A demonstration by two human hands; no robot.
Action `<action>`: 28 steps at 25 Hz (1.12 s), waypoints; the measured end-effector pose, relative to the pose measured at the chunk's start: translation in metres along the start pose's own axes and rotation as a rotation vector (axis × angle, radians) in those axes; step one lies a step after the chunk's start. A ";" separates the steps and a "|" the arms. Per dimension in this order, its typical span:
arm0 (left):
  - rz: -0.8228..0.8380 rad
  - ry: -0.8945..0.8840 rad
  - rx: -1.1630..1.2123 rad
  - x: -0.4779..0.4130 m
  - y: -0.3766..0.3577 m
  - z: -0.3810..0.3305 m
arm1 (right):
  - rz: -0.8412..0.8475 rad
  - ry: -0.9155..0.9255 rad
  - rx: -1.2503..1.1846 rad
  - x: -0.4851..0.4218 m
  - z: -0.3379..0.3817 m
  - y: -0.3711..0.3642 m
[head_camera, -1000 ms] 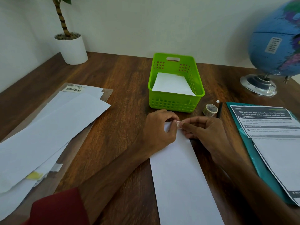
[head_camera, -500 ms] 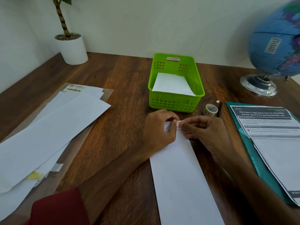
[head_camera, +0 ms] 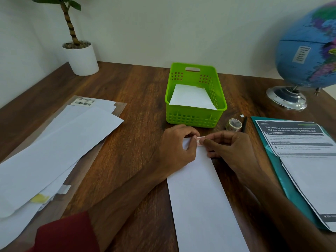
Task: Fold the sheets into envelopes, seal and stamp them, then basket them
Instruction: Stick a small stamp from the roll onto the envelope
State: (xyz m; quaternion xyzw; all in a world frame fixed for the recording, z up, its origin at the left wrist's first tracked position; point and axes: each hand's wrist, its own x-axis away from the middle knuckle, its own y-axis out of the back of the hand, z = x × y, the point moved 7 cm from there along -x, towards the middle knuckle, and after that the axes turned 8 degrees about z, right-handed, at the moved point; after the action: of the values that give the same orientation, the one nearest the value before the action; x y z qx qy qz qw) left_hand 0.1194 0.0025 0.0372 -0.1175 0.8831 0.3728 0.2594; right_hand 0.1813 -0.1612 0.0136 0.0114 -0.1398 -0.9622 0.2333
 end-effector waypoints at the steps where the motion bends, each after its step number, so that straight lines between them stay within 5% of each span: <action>1: -0.002 0.001 0.005 0.000 0.000 0.000 | 0.001 0.001 0.003 0.000 0.000 0.000; 28: -0.004 0.017 0.007 0.000 0.002 -0.002 | -0.003 0.001 -0.037 -0.003 0.000 0.003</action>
State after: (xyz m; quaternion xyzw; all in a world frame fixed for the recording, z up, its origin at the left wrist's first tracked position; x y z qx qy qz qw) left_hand 0.1174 0.0023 0.0398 -0.1217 0.8865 0.3680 0.2530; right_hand 0.1849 -0.1623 0.0142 0.0080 -0.1219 -0.9650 0.2320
